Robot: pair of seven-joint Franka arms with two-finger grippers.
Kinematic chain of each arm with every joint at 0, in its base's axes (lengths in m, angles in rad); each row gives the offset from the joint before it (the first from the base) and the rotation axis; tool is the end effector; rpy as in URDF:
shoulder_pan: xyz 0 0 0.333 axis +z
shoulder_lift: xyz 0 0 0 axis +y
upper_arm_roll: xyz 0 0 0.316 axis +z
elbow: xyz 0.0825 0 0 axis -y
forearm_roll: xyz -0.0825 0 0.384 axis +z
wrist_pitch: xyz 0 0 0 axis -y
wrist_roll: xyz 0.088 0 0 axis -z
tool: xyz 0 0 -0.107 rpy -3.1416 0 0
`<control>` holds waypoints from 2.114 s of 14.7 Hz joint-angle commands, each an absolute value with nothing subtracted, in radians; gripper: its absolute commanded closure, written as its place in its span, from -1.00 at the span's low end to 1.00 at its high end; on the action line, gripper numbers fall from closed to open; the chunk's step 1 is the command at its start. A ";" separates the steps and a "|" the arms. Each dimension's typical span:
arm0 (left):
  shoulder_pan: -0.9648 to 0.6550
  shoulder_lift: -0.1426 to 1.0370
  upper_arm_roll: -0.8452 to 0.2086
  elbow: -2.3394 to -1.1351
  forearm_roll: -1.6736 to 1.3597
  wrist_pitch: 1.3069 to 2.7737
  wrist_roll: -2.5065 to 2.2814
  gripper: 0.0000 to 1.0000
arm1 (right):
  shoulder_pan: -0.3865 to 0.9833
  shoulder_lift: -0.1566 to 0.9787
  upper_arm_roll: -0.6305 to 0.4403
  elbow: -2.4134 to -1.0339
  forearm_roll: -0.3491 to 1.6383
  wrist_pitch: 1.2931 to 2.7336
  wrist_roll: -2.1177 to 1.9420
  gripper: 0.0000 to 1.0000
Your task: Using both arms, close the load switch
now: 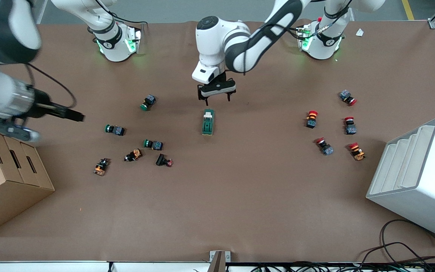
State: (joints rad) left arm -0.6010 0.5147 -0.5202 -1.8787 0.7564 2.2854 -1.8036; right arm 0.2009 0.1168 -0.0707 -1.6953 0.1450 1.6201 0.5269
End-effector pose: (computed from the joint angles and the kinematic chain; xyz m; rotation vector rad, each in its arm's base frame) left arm 0.3077 -0.5550 0.2657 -3.0562 -0.3512 -0.4853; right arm 0.5705 0.0913 0.5048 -2.9893 0.6342 0.3450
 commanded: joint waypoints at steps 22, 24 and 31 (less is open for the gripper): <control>-0.854 0.859 -0.508 -1.859 1.850 1.861 -2.605 -0.97 | 0.827 0.393 -0.075 -2.060 0.445 2.580 1.101 -1.00; -0.870 0.870 -0.505 -1.858 1.870 1.845 -2.643 -0.97 | 0.851 0.417 -0.075 -2.063 0.459 2.624 1.101 -1.00; -0.953 0.905 -0.410 -1.853 1.921 1.821 -2.689 -0.97 | 0.919 0.488 -0.075 -2.060 0.528 2.749 1.101 -1.00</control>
